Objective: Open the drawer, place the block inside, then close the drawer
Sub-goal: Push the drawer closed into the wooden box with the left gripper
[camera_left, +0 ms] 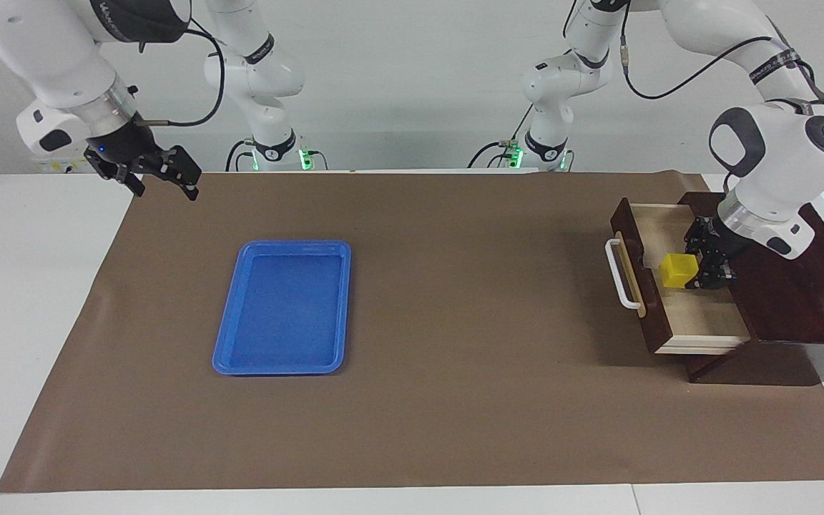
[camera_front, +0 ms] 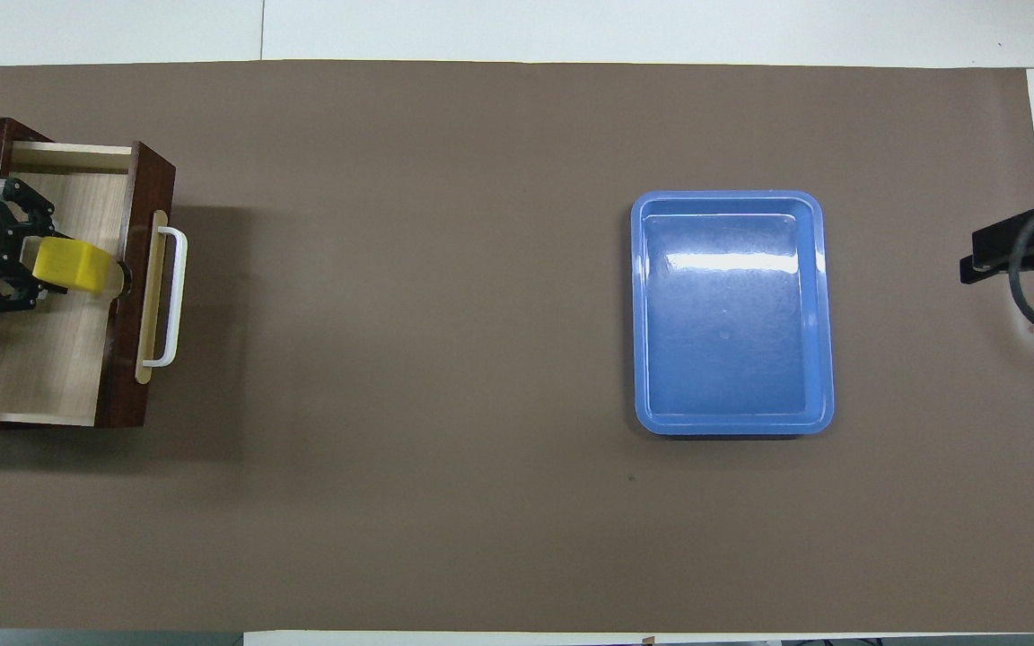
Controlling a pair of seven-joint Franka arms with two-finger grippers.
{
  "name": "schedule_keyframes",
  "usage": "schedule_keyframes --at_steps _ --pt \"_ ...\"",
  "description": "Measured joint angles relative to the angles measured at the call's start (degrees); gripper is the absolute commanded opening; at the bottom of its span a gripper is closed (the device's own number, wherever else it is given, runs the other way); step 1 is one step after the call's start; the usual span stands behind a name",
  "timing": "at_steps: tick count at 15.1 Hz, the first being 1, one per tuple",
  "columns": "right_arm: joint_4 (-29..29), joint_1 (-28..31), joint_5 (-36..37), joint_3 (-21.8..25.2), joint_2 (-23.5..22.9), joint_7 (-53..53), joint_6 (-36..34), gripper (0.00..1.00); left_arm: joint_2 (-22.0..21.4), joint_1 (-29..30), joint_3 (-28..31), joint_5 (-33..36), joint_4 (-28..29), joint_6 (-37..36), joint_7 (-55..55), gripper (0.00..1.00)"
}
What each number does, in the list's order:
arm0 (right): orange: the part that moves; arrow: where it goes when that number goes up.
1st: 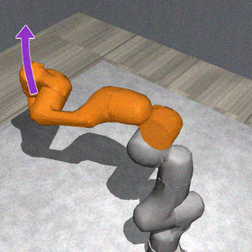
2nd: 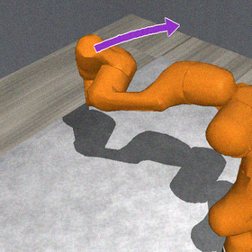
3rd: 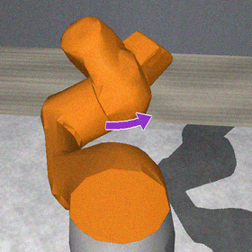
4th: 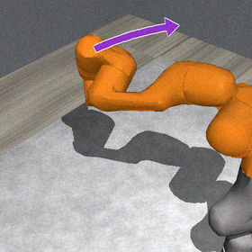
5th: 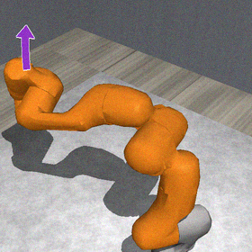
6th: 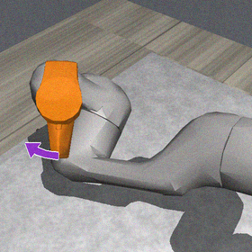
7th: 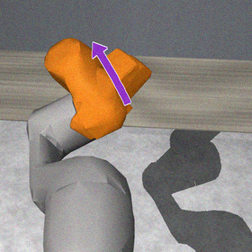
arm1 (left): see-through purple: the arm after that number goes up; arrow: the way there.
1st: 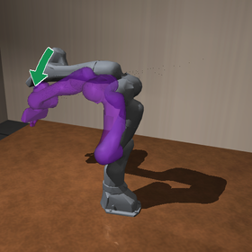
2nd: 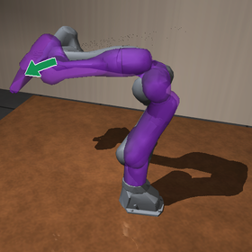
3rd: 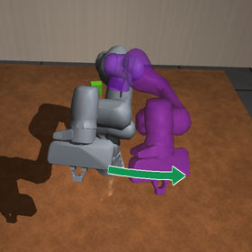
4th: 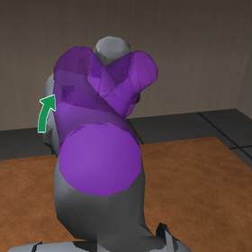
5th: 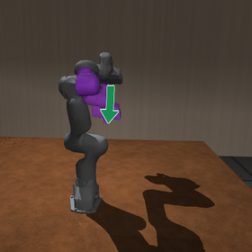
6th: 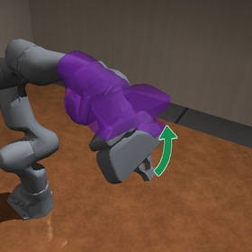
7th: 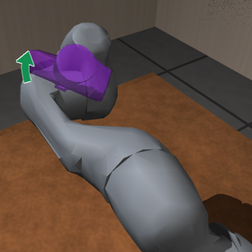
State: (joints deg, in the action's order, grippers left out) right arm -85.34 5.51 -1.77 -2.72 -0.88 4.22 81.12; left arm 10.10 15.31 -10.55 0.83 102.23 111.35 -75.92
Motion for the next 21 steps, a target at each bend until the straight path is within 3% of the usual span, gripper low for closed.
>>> schedule_keyframes --at_steps 3,7,8,10,11,18,21 --pt "-4.5 -1.1 1.2 0.9 4.4 -3.2 -1.9 1.0 -0.3 0.0 -0.2 -0.2 1.8 1.1 -2.3 0.0" --pt "-11.9 -1.4 2.0 1.3 6.7 -5.1 3.7 1.0 -1.2 0.0 -0.2 -0.5 4.1 2.8 -2.9 0.0" --pt "-12.8 -1.4 2.0 1.4 6.7 -5.2 4.9 1.0 -1.5 0.0 -0.2 -0.5 5.1 3.7 -3.0 0.1" --pt "-13.8 -1.3 2.0 1.7 6.5 -5.3 7.1 1.0 -2.2 0.0 -0.1 -0.5 6.3 4.6 -3.3 0.62" --pt "-13.8 -1.2 2.0 1.9 6.1 -5.3 7.7 1.0 -2.4 0.0 -0.1 -0.5 6.5 4.8 -3.3 1.0" --pt "-9.1 -0.9 2.0 1.9 3.4 -5.5 6.2 1.0 -3.4 0.0 -0.3 -0.7 5.0 5.0 -3.5 1.0" --pt "-8.9 -0.9 2.0 1.9 3.4 -5.5 5.9 1.0 -6.3 -0.3 -1.8 -1.7 1.7 0.6 -3.5 1.0"
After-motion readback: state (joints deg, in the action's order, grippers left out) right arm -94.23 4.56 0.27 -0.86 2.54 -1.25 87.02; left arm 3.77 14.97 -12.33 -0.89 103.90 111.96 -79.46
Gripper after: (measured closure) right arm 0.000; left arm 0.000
